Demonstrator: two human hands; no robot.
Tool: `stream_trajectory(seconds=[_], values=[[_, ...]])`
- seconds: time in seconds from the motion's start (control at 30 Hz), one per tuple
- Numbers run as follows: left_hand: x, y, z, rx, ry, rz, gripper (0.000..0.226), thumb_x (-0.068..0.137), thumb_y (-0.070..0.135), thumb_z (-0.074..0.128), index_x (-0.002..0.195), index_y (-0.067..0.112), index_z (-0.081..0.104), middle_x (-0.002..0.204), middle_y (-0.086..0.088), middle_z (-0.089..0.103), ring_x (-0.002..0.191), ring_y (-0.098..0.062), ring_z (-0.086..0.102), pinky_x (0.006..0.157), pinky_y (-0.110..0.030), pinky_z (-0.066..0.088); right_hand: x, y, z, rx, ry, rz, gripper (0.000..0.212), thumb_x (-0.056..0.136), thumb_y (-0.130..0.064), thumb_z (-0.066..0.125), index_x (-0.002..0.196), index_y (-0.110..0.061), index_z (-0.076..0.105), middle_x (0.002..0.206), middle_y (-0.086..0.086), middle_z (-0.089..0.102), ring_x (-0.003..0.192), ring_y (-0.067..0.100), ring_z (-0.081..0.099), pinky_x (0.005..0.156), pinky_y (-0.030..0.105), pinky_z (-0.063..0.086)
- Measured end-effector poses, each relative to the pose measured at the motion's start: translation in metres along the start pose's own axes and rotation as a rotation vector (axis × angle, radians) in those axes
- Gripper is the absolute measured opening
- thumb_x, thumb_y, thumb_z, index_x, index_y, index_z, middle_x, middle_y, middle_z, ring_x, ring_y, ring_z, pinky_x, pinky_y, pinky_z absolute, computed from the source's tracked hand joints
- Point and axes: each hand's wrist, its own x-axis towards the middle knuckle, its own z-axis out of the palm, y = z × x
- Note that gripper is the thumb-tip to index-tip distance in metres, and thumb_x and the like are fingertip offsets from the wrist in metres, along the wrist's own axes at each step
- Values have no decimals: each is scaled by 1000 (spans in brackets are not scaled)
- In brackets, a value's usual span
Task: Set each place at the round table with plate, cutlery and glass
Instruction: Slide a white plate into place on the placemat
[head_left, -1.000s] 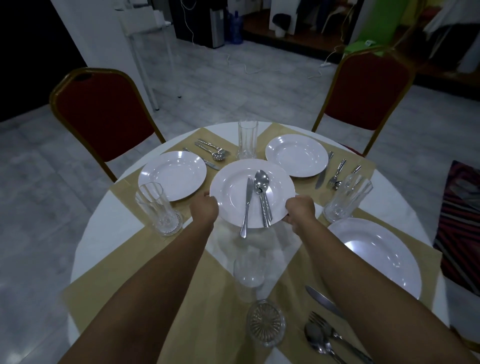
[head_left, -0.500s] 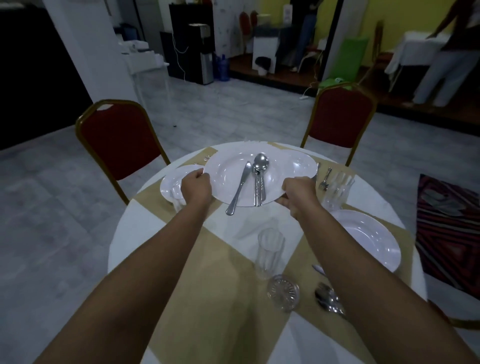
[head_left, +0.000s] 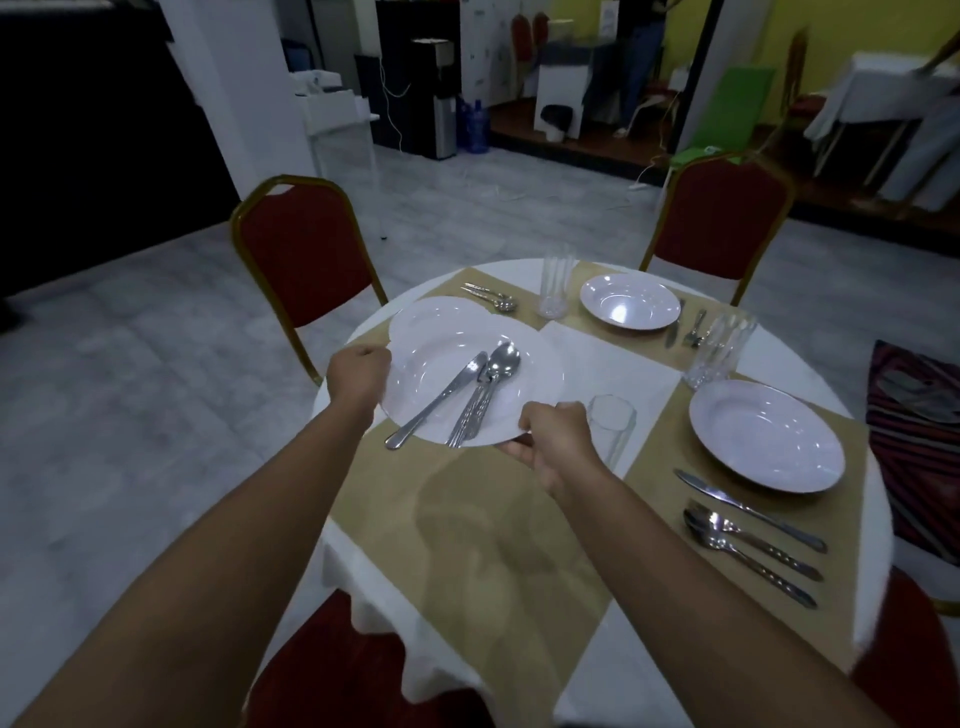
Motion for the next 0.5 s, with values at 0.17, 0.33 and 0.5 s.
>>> stream_trajectory(seconds=[0.17,0.33,0.5], values=[[-4,-46,-18,42,-57,-42,18,75,16,52,72,21,69,79,-1,67,76,-23,58,72,-30,48,-9,62,-2,-40,78,46,48,76,5,46,124,-3,45,118,17,60,94,30,66,55,33,58],[-13,-95,-15,98,-86,-101,31,81,13,53,104,11,74,110,-4,71,102,-26,64,92,-34,52,-11,105,-19,-141,174,44,49,74,3,43,120,-12,47,108,12,62,86,31,65,51,30,55],[-28,-136,-5,140,-187,-162,32,77,3,54,99,13,76,96,-9,73,96,-30,67,87,-37,53,-3,141,-43,-210,247,134,51,69,-2,45,119,-13,49,105,9,63,90,30,65,65,46,61]])
